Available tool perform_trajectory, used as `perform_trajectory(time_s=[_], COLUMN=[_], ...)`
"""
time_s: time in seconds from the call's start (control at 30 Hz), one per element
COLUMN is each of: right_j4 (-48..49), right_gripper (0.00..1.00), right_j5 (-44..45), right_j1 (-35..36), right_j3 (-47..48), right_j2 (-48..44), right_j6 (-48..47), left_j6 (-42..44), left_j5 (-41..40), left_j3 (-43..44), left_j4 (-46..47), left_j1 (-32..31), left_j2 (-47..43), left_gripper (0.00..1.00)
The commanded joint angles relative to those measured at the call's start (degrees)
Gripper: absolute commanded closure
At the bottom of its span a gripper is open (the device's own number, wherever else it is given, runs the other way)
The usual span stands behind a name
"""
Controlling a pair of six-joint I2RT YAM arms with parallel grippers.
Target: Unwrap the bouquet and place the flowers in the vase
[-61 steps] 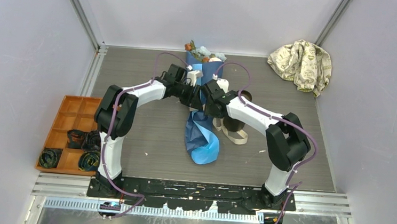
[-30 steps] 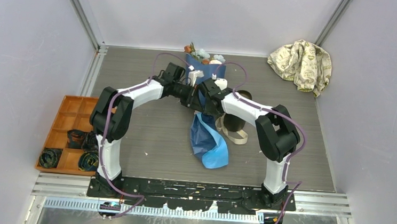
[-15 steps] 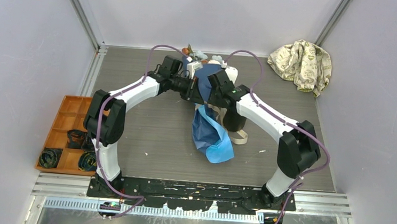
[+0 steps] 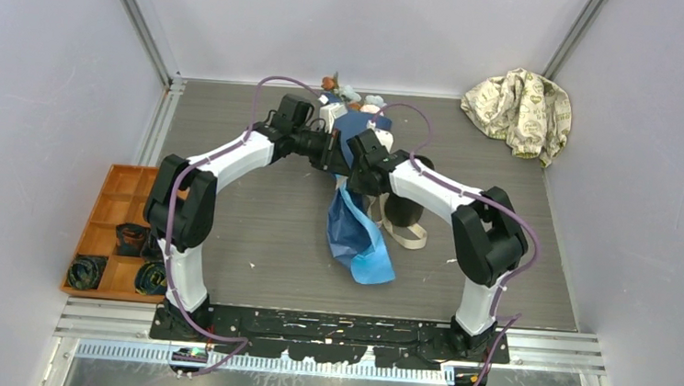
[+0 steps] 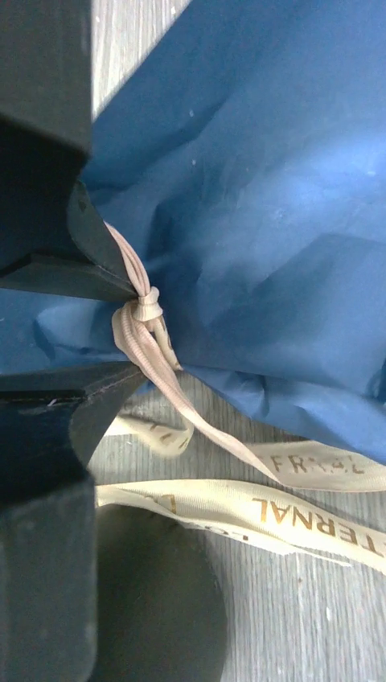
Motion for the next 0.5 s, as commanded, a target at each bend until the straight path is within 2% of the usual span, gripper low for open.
perform_trajectory(time_s=[0.0, 0.17, 0.3, 0.47], right_j4=[1.3, 0.2, -0.3, -1.9], right_gripper=[0.62, 0.62, 0.62, 0.62], right_j5=[0.3, 1.4, 2.1, 4.0], right_j1=[0.0, 0.0, 0.0, -0.1], right_j3=[0.9, 1.4, 1.7, 2.3], right_j2=[2.6, 4.2, 4.8, 5.4], right_j6=[0.8, 0.7, 0.5, -0.4], left_j6=[-1.8, -4.5, -7.6, -10.1], left_j5=[-0.4, -6.8, -7.4, -8.1], left_j3=[0.5, 1.7, 5.0, 4.3], left_j4=[2.3, 1.3, -0.5, 1.0], left_j1=[0.8, 2.8, 5.0, 6.8], left_j2=[-6.3, -13.1, -15.4, -19.5], left_gripper=[0.95, 0.96, 0.96, 0.95])
